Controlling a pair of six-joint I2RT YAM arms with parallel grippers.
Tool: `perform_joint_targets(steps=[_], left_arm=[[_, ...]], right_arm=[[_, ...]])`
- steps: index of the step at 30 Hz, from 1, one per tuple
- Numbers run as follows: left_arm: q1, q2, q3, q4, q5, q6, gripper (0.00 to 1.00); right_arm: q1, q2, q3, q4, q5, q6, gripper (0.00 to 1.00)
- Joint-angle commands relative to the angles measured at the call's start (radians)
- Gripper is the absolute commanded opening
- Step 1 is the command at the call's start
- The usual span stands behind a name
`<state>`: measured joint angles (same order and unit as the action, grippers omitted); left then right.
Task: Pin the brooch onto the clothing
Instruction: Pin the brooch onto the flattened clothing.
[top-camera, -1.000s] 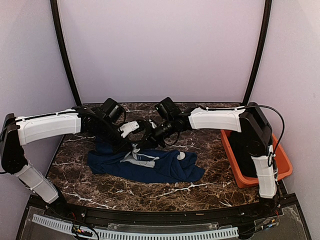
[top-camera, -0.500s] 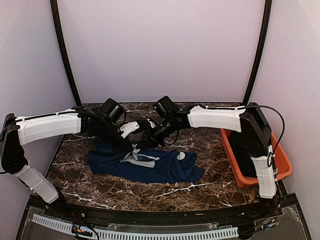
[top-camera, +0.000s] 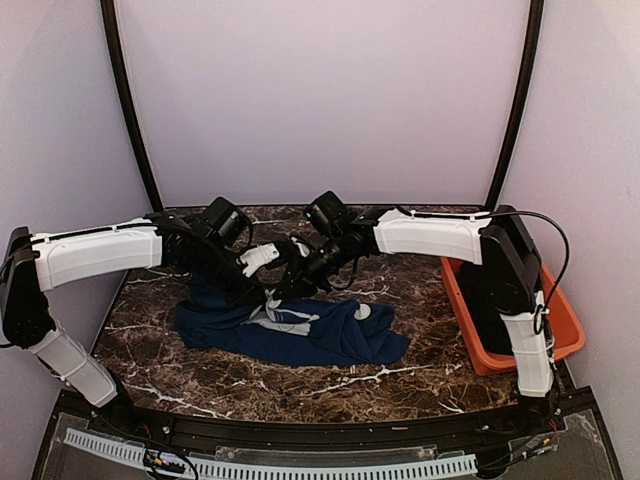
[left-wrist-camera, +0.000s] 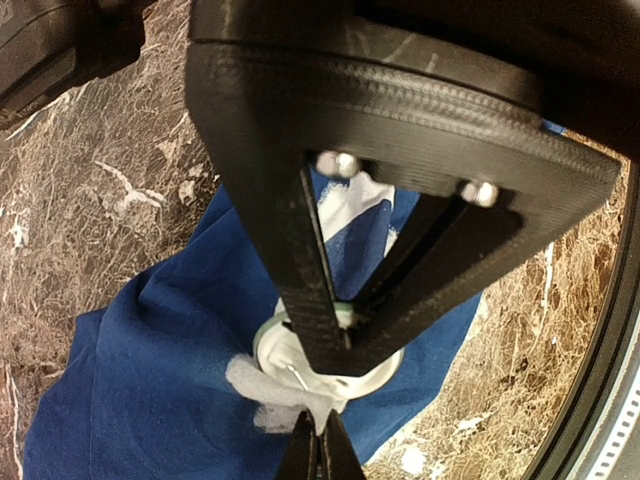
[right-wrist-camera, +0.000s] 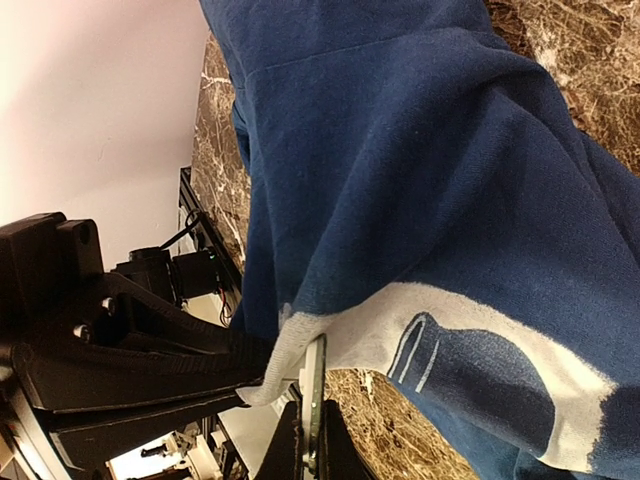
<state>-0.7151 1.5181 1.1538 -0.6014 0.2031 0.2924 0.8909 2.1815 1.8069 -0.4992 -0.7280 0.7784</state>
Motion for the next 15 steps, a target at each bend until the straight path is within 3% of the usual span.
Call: perform_joint_targets(steps=[1, 15], left_arm=[[0.003, -0.008, 0.007, 0.005, 0.007, 0.000, 0.01], [0.004, -0.006, 0.010, 0.001, 0.015, 0.004, 0.01]], right_arm=[[0.026, 0.022, 0.024, -0.032, -0.019, -0.024, 0.00], [-0.005, 0.008, -0.002, -0.001, -0.072, -0.027, 0.00]])
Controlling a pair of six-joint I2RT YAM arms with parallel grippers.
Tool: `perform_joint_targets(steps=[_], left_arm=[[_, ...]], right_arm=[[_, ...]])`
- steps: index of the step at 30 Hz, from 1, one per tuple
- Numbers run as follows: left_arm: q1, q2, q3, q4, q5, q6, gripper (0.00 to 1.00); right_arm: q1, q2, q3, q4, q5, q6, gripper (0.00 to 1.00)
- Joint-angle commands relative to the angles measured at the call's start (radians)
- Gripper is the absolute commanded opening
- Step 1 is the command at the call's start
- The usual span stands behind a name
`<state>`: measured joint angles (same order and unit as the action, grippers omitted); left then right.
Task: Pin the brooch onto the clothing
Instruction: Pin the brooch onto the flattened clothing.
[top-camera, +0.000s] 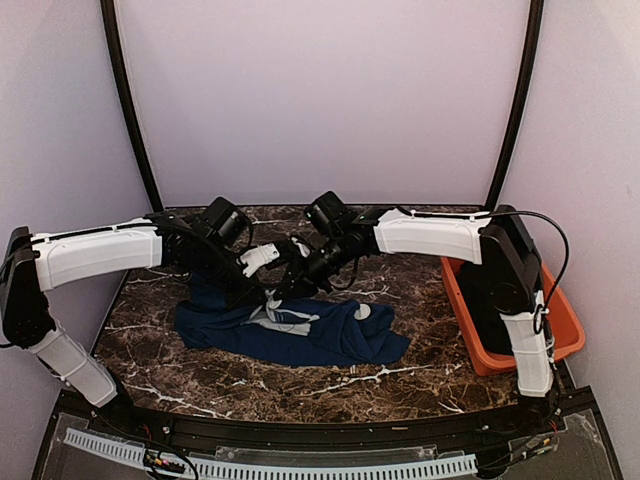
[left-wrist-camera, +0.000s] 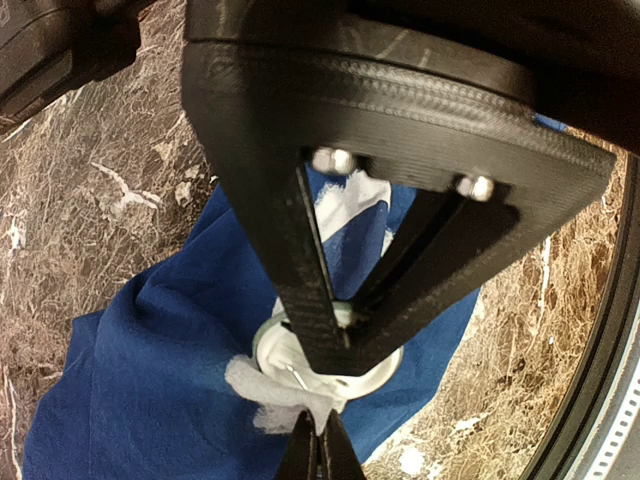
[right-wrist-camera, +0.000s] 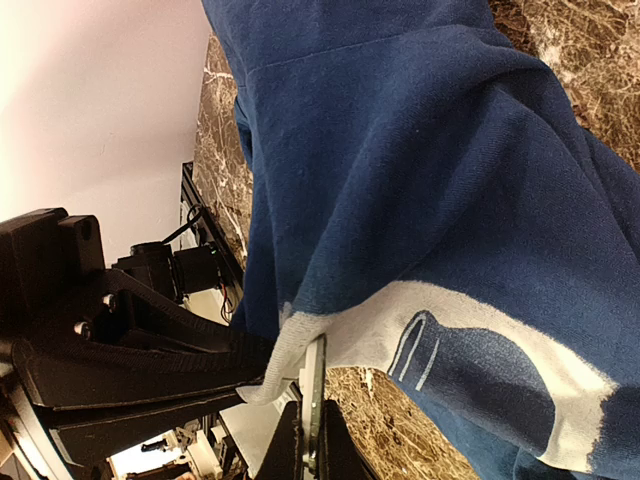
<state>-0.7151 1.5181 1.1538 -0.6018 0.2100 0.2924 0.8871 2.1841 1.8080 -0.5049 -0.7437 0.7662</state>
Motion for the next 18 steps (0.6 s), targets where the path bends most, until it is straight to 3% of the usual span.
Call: perform_joint_targets(steps=[1, 6, 15, 18], left_arm=[[0.004, -0.006, 0.011, 0.000, 0.006, 0.004, 0.01], [0.003, -0.004, 0.012, -0.002, 0.005, 0.004, 0.07], [0.003, -0.010, 0.014, -0.007, -0.013, 0.002, 0.11], [0.004, -0.018, 0.012, -0.007, -0.015, 0.002, 0.17]], right_arm=[[-0.002, 0.005, -0.005, 0.013, -0.068, -0.009, 0.00], [-0.003, -0.002, -0.023, 0.048, -0.100, 0.007, 0.00], [-0.010, -0.019, -0.057, 0.053, -0.113, -0.009, 0.00], [-0.010, -0.020, -0.066, 0.055, -0.122, -0.011, 0.00]])
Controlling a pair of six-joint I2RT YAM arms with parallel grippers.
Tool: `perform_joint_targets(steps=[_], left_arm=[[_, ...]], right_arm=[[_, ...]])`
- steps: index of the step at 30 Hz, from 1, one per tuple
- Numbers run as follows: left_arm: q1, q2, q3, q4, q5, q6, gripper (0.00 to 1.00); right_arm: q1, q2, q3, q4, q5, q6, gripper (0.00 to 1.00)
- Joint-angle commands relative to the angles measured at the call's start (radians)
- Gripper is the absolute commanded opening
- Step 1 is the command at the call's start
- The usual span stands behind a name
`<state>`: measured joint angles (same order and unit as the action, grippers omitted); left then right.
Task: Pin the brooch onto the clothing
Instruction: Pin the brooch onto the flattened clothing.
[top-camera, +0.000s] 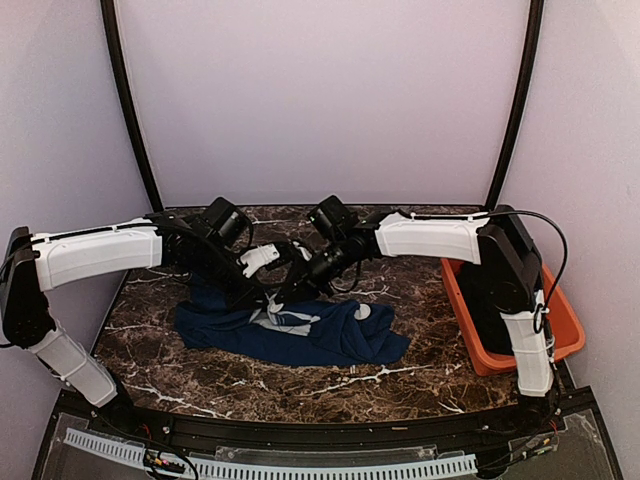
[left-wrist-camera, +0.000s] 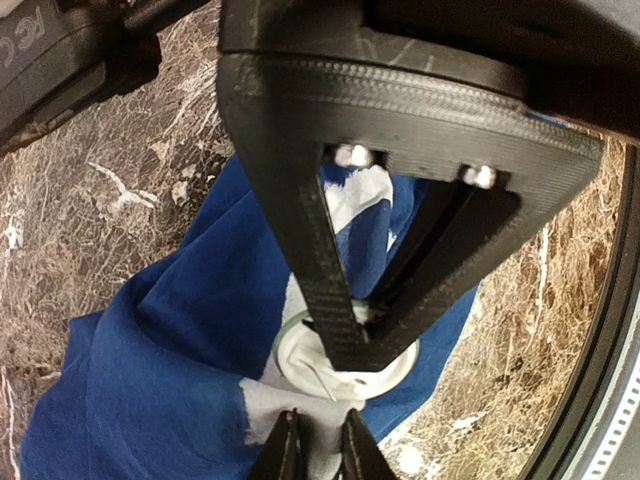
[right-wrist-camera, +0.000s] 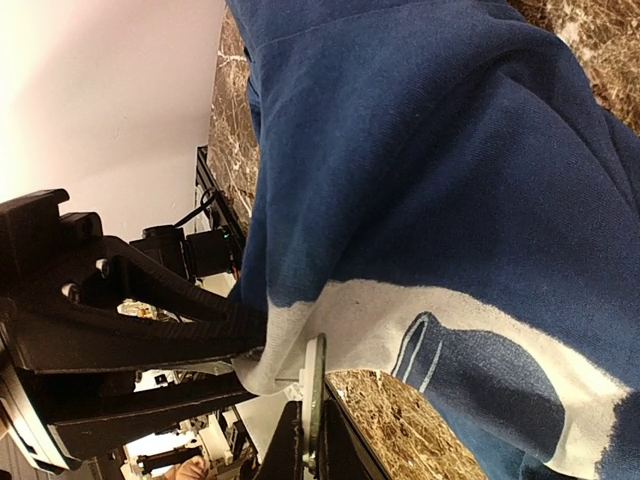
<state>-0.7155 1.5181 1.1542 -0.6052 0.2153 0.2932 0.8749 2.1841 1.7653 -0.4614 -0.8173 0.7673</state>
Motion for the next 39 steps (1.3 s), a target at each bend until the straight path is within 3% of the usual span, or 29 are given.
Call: perform_joint_targets(steps=[1, 23, 39], left_arm=[[0.004, -0.019, 0.011, -0.003, -0.020, 0.001, 0.19], [0.043, -0.096, -0.020, 0.074, 0.144, -0.025, 0.38], [0.029, -0.057, 0.060, -0.152, 0.068, 0.024, 0.40]], right_arm=[[0.002, -0.020, -0.026, 0.013, -0.053, -0.011, 0.00], [0.007, -0.003, -0.018, 0.028, -0.059, 0.002, 0.00], [0.007, 0.002, -0.016, 0.032, -0.068, -0.002, 0.00]])
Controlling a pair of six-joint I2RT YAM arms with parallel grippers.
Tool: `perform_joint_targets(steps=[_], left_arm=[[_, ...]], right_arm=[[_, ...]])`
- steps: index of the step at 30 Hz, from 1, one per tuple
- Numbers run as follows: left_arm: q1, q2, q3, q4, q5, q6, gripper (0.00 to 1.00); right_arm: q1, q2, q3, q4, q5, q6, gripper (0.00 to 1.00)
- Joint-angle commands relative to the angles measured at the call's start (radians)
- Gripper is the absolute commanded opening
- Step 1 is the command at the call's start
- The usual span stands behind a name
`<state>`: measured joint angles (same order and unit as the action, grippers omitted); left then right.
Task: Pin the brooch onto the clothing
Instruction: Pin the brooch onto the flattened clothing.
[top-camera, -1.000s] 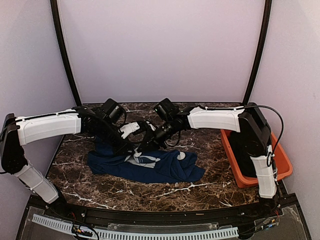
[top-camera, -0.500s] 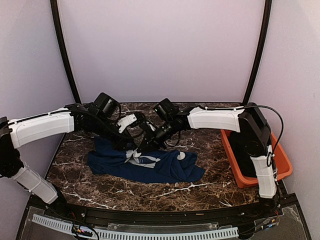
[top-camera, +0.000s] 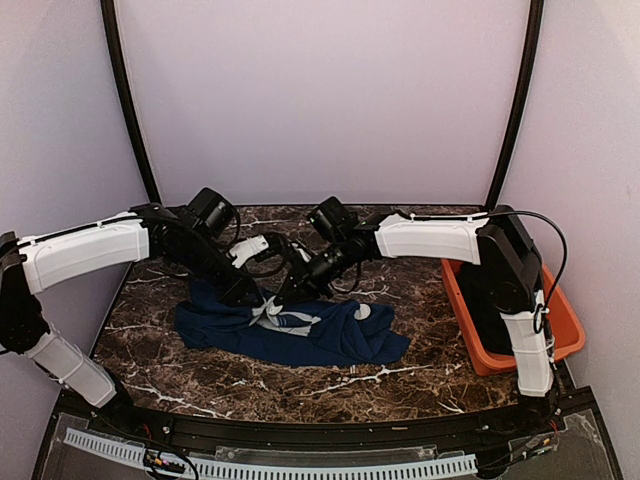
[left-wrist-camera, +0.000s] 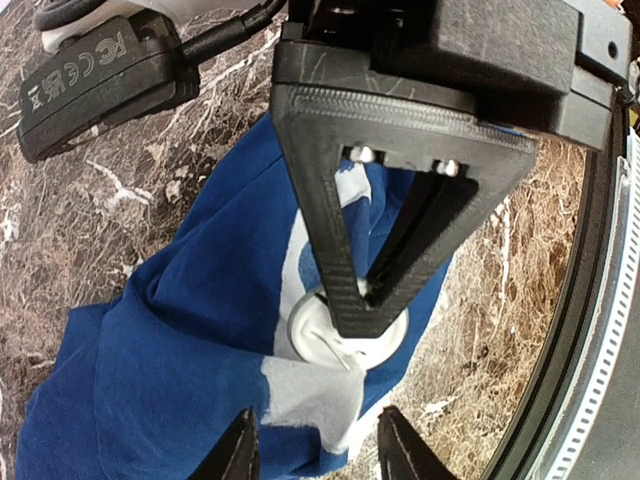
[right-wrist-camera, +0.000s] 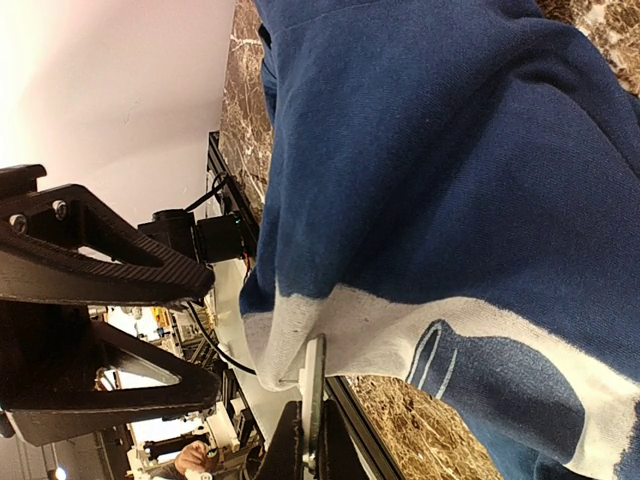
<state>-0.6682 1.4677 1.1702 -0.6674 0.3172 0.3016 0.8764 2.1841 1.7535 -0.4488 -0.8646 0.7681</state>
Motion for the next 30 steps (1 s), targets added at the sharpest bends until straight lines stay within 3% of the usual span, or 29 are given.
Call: perform_joint_targets(steps=[1, 14, 22, 30], left_arm=[[-0.028, 0.005, 0.047, -0.104, -0.054, 0.017, 0.40], [-0.053, 0.055, 0.049, -0.132, -0.092, 0.027, 0.39], [-0.052, 0.058, 0.045, -0.131, -0.129, 0.027, 0.32], [-0.053, 0.067, 0.045, -0.129, -0.119, 0.026, 0.10]], right_arm=[[0.006, 0.002, -0.002, 0.020, -0.022, -0.002, 0.00], [0.005, 0.000, -0.003, 0.024, -0.031, -0.005, 0.00], [0.004, -0.001, 0.002, 0.023, -0.027, 0.001, 0.00], [0.006, 0.002, 0.012, 0.019, -0.026, 0.008, 0.00]])
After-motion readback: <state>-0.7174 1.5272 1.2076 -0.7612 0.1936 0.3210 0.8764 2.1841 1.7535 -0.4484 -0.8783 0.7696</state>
